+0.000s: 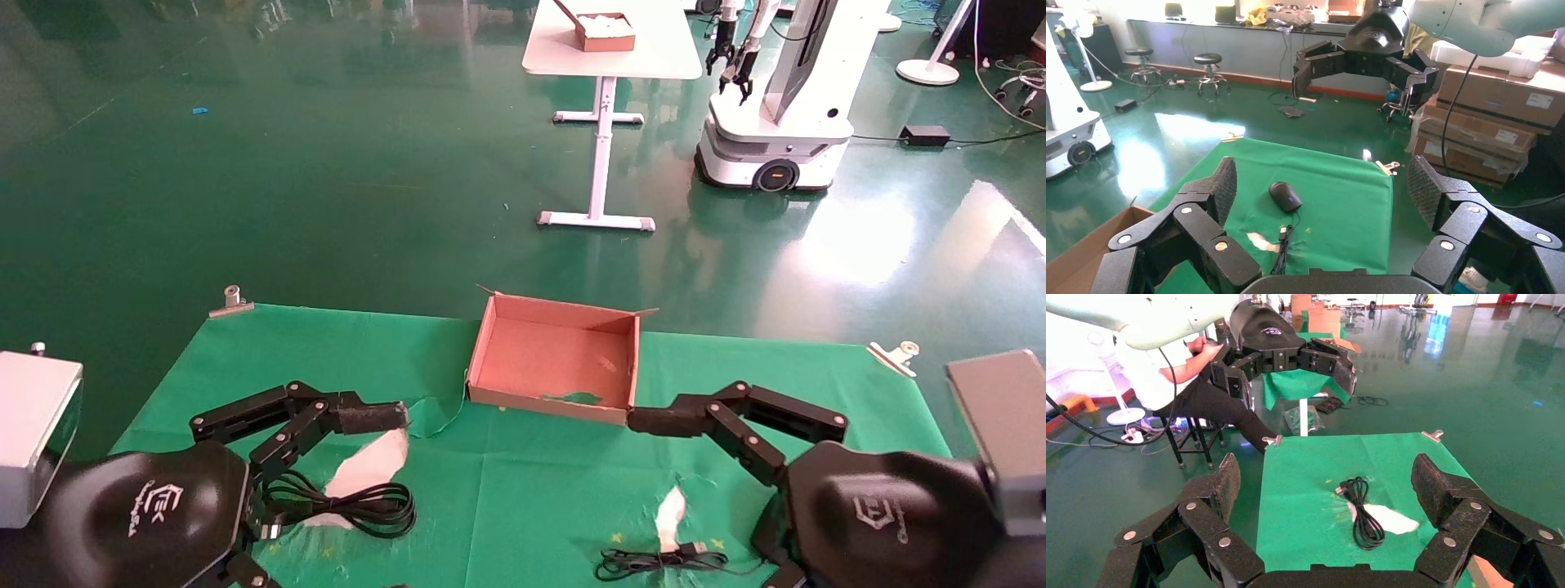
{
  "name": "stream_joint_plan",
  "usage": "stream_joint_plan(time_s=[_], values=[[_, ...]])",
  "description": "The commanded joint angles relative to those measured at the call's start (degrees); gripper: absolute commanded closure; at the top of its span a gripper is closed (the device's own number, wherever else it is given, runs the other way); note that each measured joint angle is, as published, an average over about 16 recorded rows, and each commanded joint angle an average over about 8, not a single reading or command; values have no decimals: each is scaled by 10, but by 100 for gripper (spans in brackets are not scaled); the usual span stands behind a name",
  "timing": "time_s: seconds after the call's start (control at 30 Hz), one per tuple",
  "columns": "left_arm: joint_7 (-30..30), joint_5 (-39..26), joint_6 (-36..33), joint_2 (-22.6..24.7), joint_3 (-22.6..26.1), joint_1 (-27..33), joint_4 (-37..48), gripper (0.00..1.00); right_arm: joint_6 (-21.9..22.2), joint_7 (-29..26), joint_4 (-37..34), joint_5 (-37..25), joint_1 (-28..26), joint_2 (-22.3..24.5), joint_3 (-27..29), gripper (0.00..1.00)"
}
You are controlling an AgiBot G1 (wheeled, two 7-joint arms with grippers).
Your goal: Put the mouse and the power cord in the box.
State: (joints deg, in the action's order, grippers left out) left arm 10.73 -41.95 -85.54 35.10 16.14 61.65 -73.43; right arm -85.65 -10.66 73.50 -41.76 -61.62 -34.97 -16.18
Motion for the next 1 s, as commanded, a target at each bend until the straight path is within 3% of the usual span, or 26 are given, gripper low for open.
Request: stream_joint_plan(time_s=[0.03, 0.43, 0.57, 0.73, 0.87, 1.0], values=[[0, 0, 0, 0, 0, 0, 0, 0, 0, 0, 0, 0, 0, 0, 0, 0], [0, -4, 0, -1, 1, -1, -1, 0, 0, 1, 0, -4, 1, 2, -1, 0], [5, -49, 5, -8, 18, 6, -11, 0, 4, 7, 1, -41, 5, 8, -13, 0], [23, -196, 21, -9, 68, 53, -33, 0, 24, 9, 7, -136, 2, 20, -43, 0], [43, -366, 36, 19, 128, 110, -37, 0, 48, -4, 22, -229, -19, 21, -71, 0], [63, -497, 49, 51, 177, 151, -40, 0, 62, -20, 35, -302, -43, 14, -95, 0]])
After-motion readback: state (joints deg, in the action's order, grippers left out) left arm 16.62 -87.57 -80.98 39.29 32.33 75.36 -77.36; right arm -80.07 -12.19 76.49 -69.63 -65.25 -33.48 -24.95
